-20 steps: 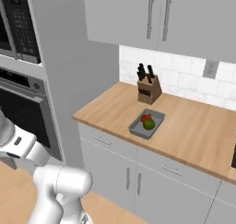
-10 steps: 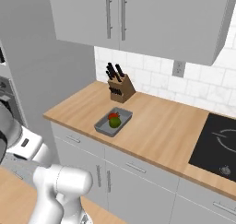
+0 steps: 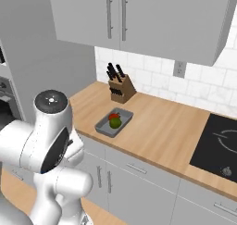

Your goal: Take the meat container that has the shrimp and place it on the second highest rack of the freezer. Then take the vegetable container that has the lime and tomato and place it on the highest rack of the freezer.

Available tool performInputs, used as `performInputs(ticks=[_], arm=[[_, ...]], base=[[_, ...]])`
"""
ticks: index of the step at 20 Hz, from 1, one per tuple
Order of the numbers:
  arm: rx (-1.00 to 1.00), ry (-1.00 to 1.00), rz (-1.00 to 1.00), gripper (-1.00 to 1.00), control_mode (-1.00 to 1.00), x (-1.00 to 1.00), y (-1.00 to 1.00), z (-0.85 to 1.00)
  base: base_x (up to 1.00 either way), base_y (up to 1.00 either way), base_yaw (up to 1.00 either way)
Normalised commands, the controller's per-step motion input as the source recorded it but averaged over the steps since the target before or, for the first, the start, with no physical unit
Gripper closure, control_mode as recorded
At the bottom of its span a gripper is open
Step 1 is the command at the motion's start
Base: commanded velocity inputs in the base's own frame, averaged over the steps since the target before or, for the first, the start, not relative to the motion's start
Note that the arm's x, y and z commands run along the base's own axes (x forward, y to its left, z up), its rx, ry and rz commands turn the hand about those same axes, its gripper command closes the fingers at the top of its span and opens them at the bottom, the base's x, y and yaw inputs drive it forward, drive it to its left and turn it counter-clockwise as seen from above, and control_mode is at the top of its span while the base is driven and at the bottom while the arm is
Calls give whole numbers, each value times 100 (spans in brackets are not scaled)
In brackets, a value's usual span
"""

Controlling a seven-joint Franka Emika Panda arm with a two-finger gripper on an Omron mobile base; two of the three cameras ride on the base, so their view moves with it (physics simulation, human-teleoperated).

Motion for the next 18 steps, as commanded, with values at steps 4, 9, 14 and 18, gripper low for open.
performInputs(ticks=[4, 9, 14, 18], arm=[[39, 3, -43, -100, -100, 87, -10, 0], [35, 11, -50, -100, -100, 71, 0, -29], [0, 39, -33, -100, -100, 98, -4, -53], [-3, 44, -8, -100, -100, 98, -10, -47]], base=[[0, 0, 0], [0, 0, 0], [0, 0, 0], [0, 0, 0]])
